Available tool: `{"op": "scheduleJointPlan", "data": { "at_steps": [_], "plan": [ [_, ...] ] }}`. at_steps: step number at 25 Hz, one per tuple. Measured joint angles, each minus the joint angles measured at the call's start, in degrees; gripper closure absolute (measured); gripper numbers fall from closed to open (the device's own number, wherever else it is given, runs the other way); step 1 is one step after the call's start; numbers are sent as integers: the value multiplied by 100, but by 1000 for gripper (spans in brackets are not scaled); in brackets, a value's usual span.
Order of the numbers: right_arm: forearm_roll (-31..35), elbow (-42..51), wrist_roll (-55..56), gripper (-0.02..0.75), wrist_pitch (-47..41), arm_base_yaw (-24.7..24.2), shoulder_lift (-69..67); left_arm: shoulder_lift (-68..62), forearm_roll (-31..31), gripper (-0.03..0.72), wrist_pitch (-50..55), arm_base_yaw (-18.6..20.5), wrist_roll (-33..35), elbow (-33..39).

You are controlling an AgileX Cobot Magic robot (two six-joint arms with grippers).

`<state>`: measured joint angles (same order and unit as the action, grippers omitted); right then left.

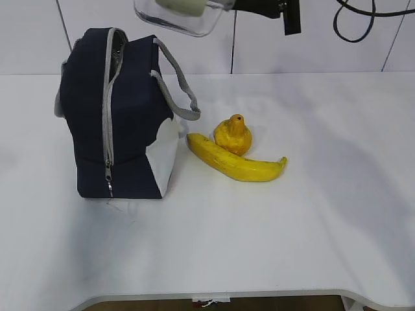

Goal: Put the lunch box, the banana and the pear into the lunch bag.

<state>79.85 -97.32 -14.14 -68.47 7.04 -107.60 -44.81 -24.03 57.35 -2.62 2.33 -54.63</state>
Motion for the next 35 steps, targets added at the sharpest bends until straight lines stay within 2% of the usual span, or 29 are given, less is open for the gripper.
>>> {"op": "scheduleJointPlan", "data": {
  "at_steps": [4, 9, 16, 21, 29, 32, 35],
  "plan": [
    [0, -103, -118, 352, -33, 203, 0, -1147, -72, 294, 140, 0, 304, -800],
    [-19, -125, -290, 352, -55, 430, 0, -2524, -444, 288, 420, 0, 867, -1608],
    [-19, -125, -403, 352, -87, 443, 0, -4154, -788, 288, 749, 0, 1334, -2533],
    [-19, -125, -438, 352, -87, 443, 0, -4866, -1097, 305, 763, 0, 1526, -2838],
    [-19, -125, -608, 352, 231, 500, 0, -5348, -1480, 310, 744, 0, 1877, -2838],
    [-19, -125, -817, 352, 569, 677, 0, -5371, -1580, 360, 644, 0, 1966, -2838],
    [-19, -125, -1022, 352, 873, 889, 0, -5371, -1627, 527, 505, 0, 2012, -2846]
  ]
}}
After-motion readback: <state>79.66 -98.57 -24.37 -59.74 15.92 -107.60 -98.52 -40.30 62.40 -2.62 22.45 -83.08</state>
